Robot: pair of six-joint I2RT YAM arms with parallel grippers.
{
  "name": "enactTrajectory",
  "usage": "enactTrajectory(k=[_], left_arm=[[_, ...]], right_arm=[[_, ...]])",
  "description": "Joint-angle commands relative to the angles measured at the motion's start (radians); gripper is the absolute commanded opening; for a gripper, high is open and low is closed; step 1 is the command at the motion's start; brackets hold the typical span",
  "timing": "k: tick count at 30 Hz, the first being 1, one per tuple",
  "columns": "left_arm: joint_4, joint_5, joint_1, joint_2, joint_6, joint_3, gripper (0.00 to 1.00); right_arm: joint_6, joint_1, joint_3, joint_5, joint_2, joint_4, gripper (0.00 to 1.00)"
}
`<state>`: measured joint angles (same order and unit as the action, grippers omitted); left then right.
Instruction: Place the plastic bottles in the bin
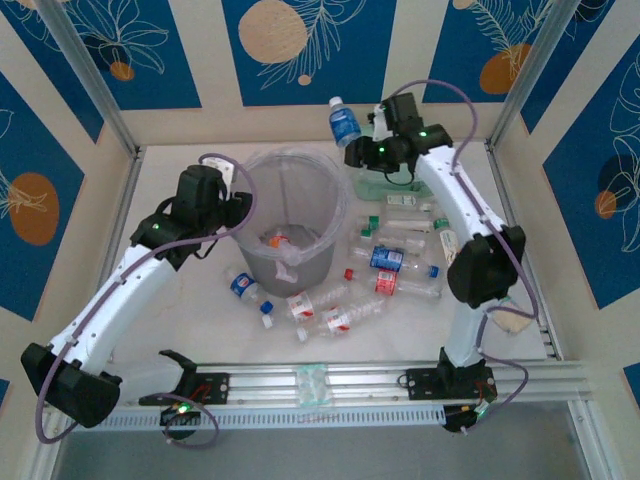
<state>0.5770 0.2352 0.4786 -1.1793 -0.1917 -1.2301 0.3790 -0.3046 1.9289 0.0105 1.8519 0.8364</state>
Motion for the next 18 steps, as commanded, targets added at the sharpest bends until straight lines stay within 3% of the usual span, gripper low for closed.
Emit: enactTrajectory(k=[1, 5, 9, 14, 18], left_arm=[[-0.007, -0.04, 0.009, -0.002, 0.054, -0.021, 0.54], [-0.022, -0.048, 0.007, 0.001, 0.088, -0.019, 0.55], [-0.028, -0.073, 0.005, 0.005, 0.103, -0.014, 0.55], [-0.042, -0.088, -0.004, 0.006, 0.105, -0.001, 0.55], [-0.042, -0.106, -0.024, -0.003, 0.098, -0.009, 0.55]], right_arm=[[-0.033, 0.017, -0.016, 0.037, -0.116, 0.082, 0.52], [-0.056, -0.004, -0.019, 0.051, -0.249, 0.139, 0.51], [-0.076, -0.119, -0.027, 0.052, -0.33, 0.181, 0.49], [-0.067, -0.314, -0.017, -0.02, -0.332, 0.231, 0.49], [-0.041, -0.393, -0.04, -0.046, -0.301, 0.225, 0.49]])
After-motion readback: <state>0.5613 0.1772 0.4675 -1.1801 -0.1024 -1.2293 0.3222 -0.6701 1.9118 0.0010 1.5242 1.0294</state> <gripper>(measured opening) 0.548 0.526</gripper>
